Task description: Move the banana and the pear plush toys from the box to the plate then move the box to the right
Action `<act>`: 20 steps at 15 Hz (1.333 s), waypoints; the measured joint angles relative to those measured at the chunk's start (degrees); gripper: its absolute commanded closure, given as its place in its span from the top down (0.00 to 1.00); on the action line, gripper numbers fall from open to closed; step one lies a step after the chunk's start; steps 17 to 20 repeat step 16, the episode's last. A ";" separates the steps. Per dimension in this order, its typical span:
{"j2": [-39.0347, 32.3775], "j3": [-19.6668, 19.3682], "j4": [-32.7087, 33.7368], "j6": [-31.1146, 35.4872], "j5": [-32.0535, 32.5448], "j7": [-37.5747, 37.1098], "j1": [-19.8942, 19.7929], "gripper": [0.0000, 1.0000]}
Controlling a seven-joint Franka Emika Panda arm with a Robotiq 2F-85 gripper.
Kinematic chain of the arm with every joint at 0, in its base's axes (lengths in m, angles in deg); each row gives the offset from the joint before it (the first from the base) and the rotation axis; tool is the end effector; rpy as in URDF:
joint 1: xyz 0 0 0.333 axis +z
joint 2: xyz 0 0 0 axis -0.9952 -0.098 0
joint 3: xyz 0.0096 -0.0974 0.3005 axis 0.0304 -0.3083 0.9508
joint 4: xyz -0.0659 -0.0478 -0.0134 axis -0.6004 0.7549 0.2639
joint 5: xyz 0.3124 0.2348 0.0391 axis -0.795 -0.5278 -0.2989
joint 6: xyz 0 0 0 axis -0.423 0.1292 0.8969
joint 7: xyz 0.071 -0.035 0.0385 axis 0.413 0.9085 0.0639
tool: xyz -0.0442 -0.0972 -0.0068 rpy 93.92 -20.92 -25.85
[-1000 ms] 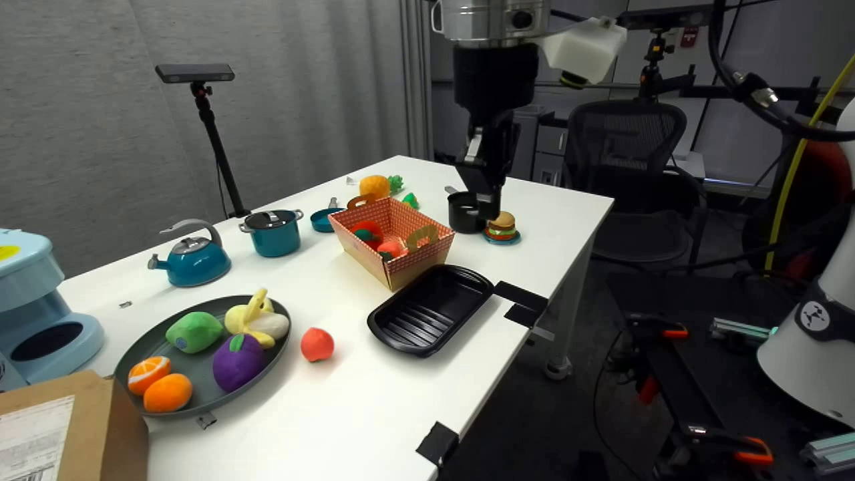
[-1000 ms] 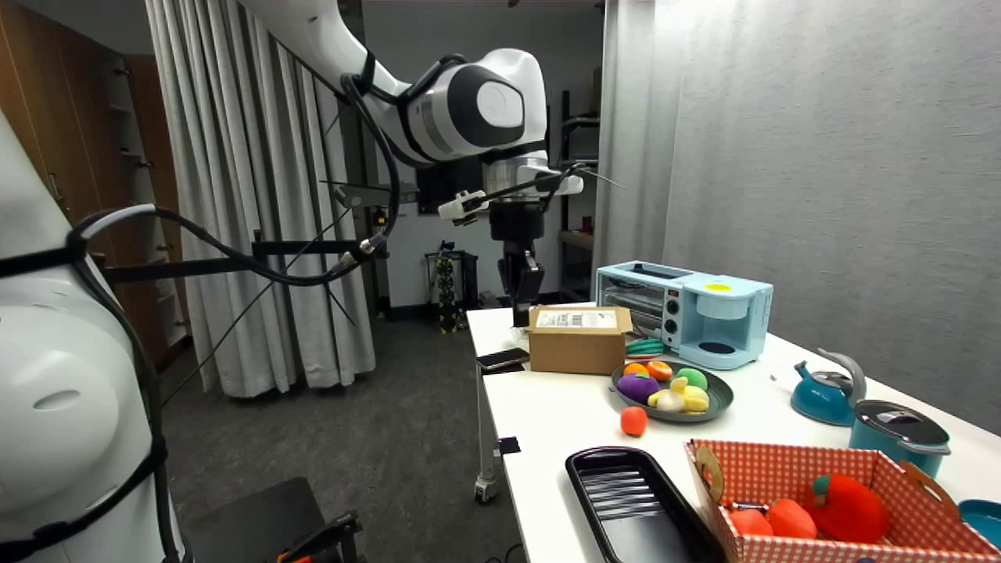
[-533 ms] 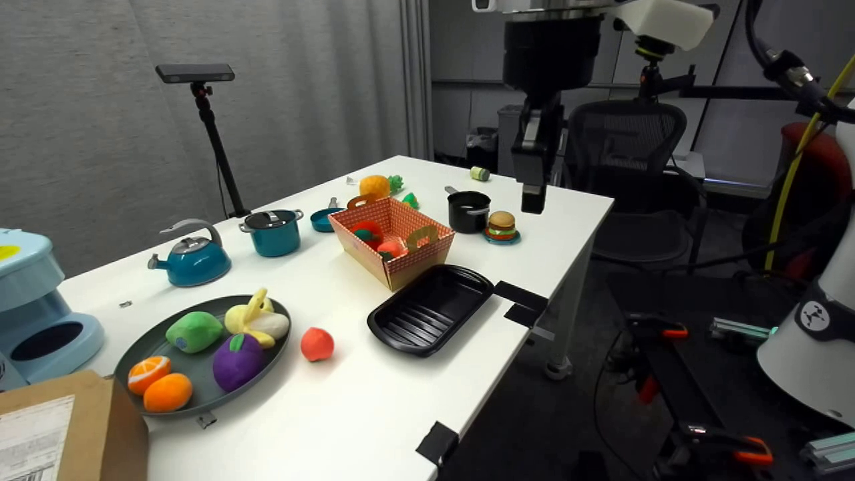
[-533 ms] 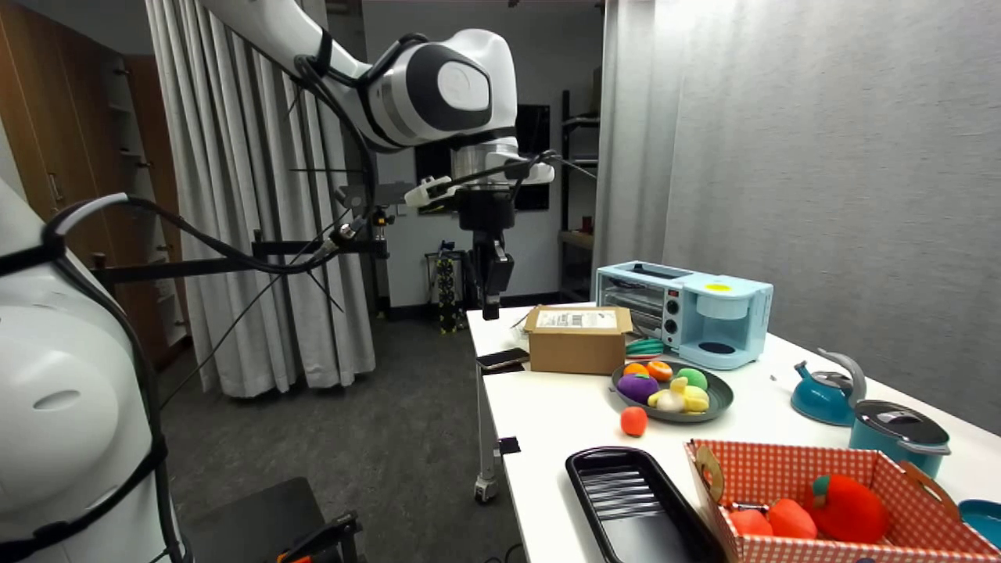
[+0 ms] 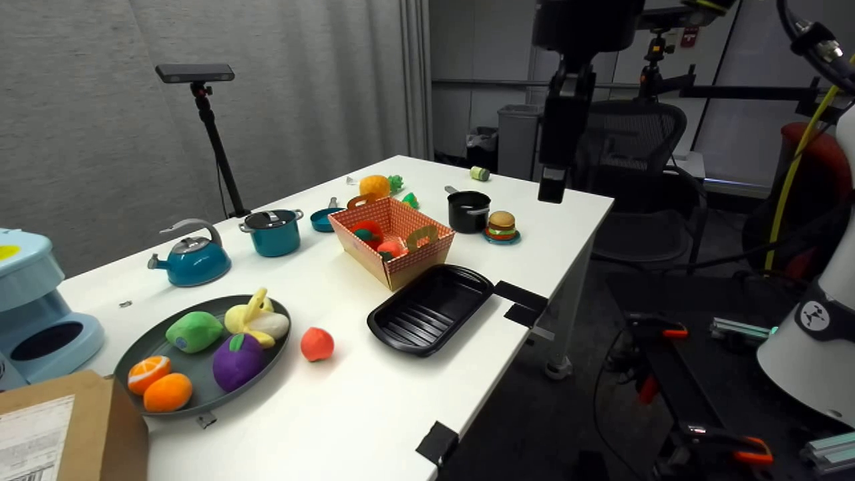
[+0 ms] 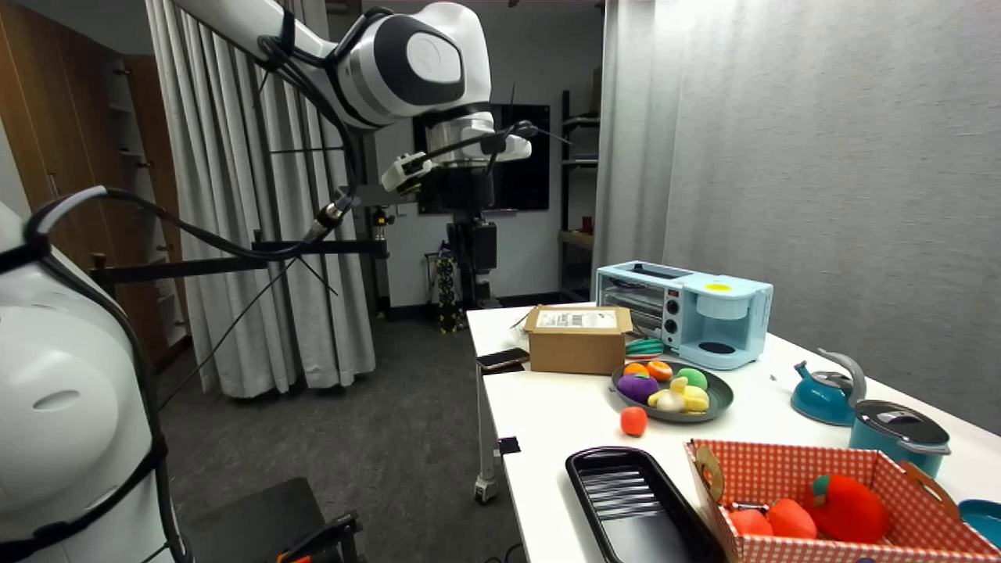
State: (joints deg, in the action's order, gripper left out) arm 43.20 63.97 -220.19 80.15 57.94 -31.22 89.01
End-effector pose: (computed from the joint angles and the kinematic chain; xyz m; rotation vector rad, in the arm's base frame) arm 0.4094 0.0711 0.4712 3.0202 -0.3948 0.0695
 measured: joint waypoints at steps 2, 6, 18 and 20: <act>0.54 0.71 0.02 0.00 0.00 0.00 0.00 1.00; 1.18 1.68 0.19 0.00 -1.85 0.01 0.00 1.00; 1.30 1.47 0.45 -0.20 -12.22 2.61 0.31 1.00; 1.30 1.47 0.45 -0.20 -12.22 2.61 0.31 1.00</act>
